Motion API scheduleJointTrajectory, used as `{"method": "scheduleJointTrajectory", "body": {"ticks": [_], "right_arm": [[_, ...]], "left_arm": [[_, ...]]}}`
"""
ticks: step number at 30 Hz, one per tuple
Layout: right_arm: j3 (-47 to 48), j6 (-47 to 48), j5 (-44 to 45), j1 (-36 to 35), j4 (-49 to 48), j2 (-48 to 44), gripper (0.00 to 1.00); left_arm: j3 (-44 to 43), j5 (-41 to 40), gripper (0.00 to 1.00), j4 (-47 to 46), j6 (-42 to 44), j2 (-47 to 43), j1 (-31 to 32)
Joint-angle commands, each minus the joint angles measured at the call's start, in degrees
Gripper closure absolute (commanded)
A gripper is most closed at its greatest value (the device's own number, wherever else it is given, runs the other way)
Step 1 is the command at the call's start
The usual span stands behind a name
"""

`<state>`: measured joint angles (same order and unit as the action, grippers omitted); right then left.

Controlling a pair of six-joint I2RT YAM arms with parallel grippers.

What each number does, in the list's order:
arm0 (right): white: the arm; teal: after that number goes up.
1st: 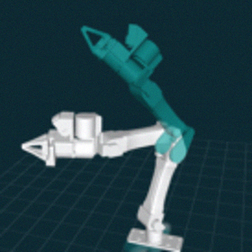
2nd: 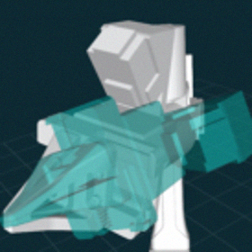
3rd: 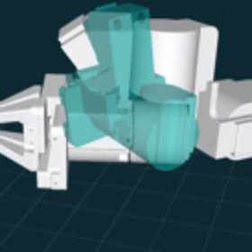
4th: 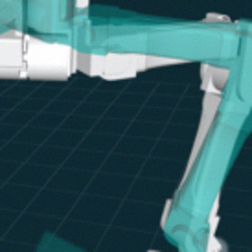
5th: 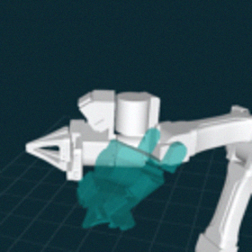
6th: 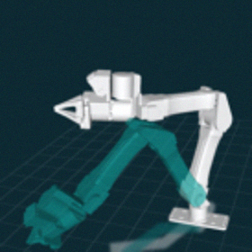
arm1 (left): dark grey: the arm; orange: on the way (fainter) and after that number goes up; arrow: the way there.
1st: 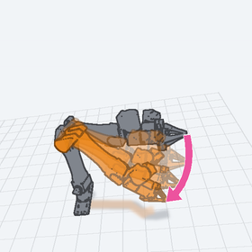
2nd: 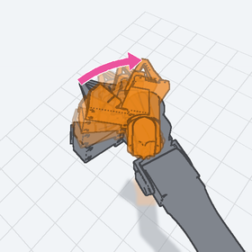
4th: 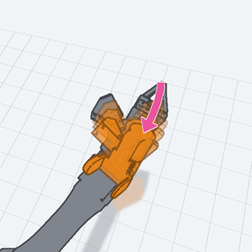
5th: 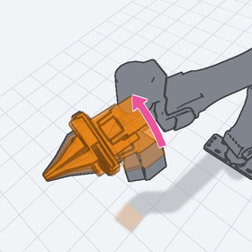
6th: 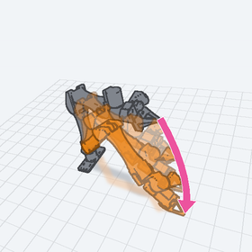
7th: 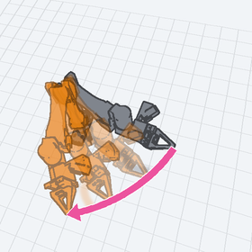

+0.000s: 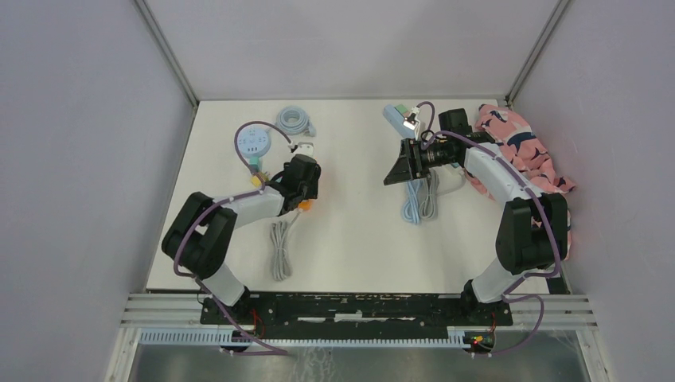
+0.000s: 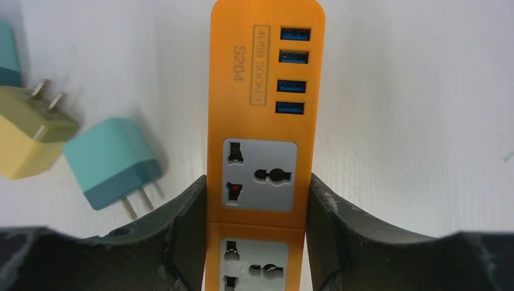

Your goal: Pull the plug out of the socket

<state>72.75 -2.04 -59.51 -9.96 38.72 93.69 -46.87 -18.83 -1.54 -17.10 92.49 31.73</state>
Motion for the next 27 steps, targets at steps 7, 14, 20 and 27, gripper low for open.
{"method": "scheduleJointTrajectory", "body": {"ticks": [7,14,20,27], "right_arm": [[1.86,0.95,-1.78,0.40,-0.29,-1.99,0.32],[1.95,0.90,-1.92,0.49,-0.30,-2.01,0.32],[1.90,0.94,-1.93,0.56,-0.29,-2.02,0.32],[1.84,0.90,-2.09,0.75,-0.13,-2.24,0.32]], "left_arm": [[-12.89,-10.71,0.97,2.23,-5.84,7.68,-4.86],[-16.90,-8.76,0.97,2.86,-5.29,10.46,-7.89],[-20.10,-6.31,0.97,3.01,-6.10,12.47,-10.25],[-25.72,-6.93,0.97,6.10,-9.46,16.14,-13.13]]}}
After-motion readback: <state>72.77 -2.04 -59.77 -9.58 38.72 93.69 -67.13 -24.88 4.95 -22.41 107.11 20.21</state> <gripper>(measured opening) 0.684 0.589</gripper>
